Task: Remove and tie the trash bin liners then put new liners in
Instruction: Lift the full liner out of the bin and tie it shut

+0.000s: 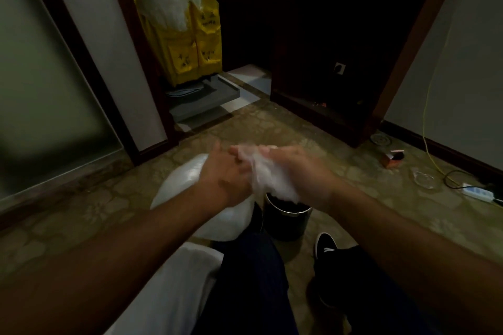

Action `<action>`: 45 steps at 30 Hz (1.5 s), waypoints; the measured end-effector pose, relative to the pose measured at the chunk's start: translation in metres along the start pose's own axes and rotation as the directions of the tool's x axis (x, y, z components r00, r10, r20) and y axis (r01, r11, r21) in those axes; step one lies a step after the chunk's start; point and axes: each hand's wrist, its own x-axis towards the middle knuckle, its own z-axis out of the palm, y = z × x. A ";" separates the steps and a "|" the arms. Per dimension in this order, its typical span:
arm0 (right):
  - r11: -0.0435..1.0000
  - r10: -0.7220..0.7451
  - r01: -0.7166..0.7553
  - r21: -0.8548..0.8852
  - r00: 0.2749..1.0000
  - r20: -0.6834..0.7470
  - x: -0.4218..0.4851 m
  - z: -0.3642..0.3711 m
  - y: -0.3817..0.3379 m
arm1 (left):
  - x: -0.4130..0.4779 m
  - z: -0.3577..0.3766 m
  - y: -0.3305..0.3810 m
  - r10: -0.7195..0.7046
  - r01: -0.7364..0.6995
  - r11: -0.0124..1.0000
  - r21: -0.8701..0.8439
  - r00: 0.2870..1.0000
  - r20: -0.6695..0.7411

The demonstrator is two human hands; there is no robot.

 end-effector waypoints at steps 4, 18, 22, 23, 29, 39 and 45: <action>0.984 -0.087 0.075 -0.165 0.994 -0.068 0.012 -0.021 0.010 | -0.004 0.018 0.002 0.111 -0.103 0.981 0.167 0.993 -0.035; 0.041 0.074 0.019 -0.999 0.997 0.022 0.000 -0.051 0.027 | -0.009 0.016 -0.031 0.048 -0.042 0.933 0.356 0.999 -0.007; 0.817 0.177 -0.019 -0.576 0.959 0.220 -0.011 -0.041 0.019 | -0.004 0.031 -0.030 -0.038 0.035 0.950 0.312 0.999 0.002; 0.912 0.117 -0.017 -0.409 0.968 0.221 -0.012 -0.038 0.020 | -0.002 0.033 -0.028 -0.045 0.039 0.960 0.277 0.999 0.015; 0.991 -0.099 0.105 0.081 0.992 -0.073 0.011 -0.026 0.030 | -0.001 0.036 -0.005 -0.069 0.061 0.995 0.082 0.993 0.101; -0.312 -0.080 -0.067 -0.948 0.996 -0.044 0.013 -0.064 0.026 | -0.016 0.042 -0.014 -0.096 0.110 0.959 0.260 0.993 -0.066; -0.120 -0.014 0.033 -0.992 0.999 0.035 0.001 -0.062 0.033 | -0.012 0.038 -0.020 -0.164 0.177 0.952 0.248 0.984 -0.072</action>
